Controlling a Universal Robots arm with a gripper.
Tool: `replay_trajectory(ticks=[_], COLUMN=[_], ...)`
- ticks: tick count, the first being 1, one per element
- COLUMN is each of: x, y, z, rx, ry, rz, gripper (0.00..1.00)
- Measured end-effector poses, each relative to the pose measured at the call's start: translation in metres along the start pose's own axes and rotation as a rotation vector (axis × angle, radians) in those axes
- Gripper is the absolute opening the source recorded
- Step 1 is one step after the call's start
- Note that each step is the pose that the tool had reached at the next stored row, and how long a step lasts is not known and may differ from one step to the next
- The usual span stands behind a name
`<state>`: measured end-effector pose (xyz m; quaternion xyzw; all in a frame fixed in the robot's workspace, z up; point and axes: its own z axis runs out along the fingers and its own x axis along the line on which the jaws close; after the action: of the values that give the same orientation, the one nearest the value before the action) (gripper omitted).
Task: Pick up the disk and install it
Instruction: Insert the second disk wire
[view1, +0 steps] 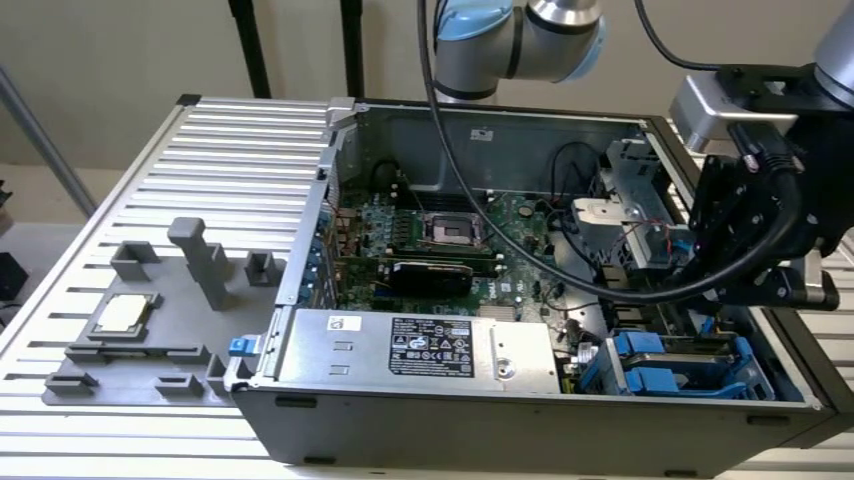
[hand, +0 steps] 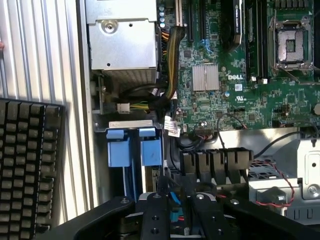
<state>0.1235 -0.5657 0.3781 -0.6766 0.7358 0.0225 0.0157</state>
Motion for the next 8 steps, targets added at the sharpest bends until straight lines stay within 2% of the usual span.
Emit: replay_trajectory(ticks=[3, 4, 8], x=[-0.001, -0.001, -0.001], y=[-0.0069, -0.0085, -0.0135], z=[-0.0001, -0.0001, 0.0003], rx=[-0.0029, -0.0039, -0.0051], ry=[0.0003, 0.0004, 0.0003], rz=[0.0, 0.0, 0.001], gripper=[0.27, 0.33, 0.33])
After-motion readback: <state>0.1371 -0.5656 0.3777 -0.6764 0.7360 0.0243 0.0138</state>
